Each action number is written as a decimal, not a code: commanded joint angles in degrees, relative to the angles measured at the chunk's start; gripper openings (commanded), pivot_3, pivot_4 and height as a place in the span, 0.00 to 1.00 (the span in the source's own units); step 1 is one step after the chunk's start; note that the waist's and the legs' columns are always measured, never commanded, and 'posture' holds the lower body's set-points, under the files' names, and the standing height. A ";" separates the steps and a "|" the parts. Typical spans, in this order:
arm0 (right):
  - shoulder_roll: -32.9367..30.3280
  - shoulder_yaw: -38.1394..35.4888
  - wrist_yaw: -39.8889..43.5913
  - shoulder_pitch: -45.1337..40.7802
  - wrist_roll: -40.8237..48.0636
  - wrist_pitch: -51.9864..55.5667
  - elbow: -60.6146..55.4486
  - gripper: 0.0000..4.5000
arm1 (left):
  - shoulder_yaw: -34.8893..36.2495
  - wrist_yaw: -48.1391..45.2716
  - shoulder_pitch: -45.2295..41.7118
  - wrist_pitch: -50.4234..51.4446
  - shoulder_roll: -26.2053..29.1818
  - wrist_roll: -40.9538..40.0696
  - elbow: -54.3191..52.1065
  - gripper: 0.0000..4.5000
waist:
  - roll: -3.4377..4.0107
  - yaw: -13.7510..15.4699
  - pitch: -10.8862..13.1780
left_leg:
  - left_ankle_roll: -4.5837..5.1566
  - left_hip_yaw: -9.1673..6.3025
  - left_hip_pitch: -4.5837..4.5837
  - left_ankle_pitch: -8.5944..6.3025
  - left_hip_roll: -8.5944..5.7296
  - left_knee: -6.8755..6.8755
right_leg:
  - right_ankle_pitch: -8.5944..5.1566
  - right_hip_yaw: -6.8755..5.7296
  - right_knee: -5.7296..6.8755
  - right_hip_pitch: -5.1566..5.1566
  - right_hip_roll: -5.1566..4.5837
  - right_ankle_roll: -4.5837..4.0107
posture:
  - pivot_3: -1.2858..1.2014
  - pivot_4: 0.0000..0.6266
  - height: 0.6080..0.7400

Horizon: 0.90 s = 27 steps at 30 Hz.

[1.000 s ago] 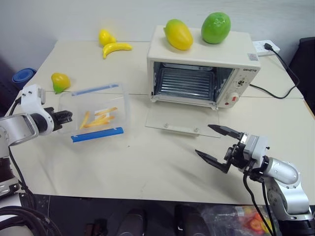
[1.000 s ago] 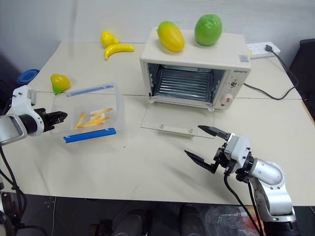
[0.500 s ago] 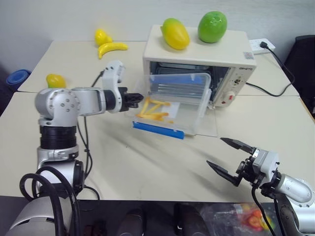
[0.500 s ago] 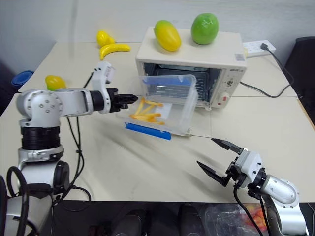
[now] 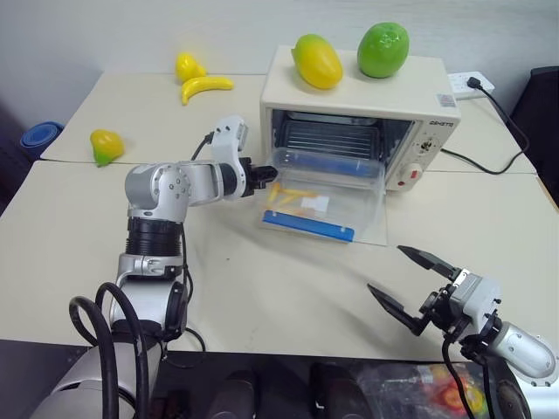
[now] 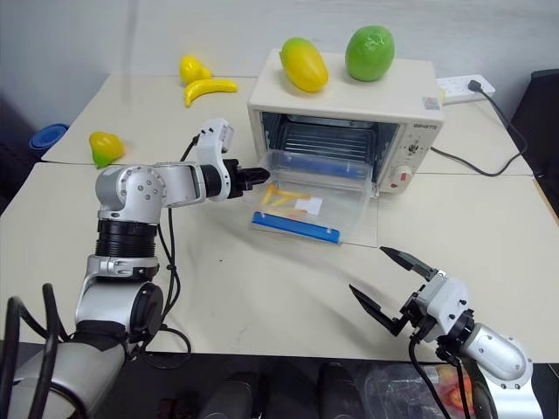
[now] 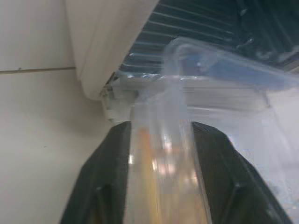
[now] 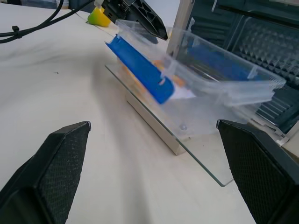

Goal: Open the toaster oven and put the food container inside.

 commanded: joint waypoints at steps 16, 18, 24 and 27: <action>-7.21 7.55 0.43 -13.30 8.50 23.13 -1.88 0.26 | -11.13 -56.72 23.99 -42.15 22.74 8.98 -14.85 0.31 | 0.05 0.13 -0.04 | 0.03 -0.23 -0.05 -0.03 0.10 0.06 | 0.02 0.18 -0.22 0.14 -0.05 -0.15 | 0.52 0.24 1.00; -7.24 9.46 0.67 -18.38 5.97 23.82 2.38 0.12 | -15.69 -57.12 25.38 -45.55 20.59 12.82 -14.78 0.18 | 0.05 0.26 -0.04 | 0.15 -0.20 -0.07 -0.06 0.01 0.07 | 0.04 0.28 -0.25 0.16 -0.07 -0.11 | 0.52 0.24 1.00; -3.21 12.45 -1.59 -29.81 2.51 26.15 11.33 0.00 | -15.62 -47.48 20.94 -50.05 8.23 17.05 -4.71 0.00 | -0.01 0.10 -0.03 | 0.28 -0.13 -0.25 -0.06 -0.04 0.11 | 0.12 0.04 -0.25 0.04 -0.03 0.04 | 0.52 0.24 1.00; -1.24 13.11 -3.20 -36.38 -2.09 23.53 18.02 0.00 | -14.81 -44.09 17.82 -53.87 3.62 18.50 0.01 0.00 | -0.01 -0.30 -0.03 | 0.27 0.05 -0.23 -0.06 -0.02 0.17 | 0.14 -0.05 -0.16 -0.03 -0.02 0.06 | 0.52 0.24 1.00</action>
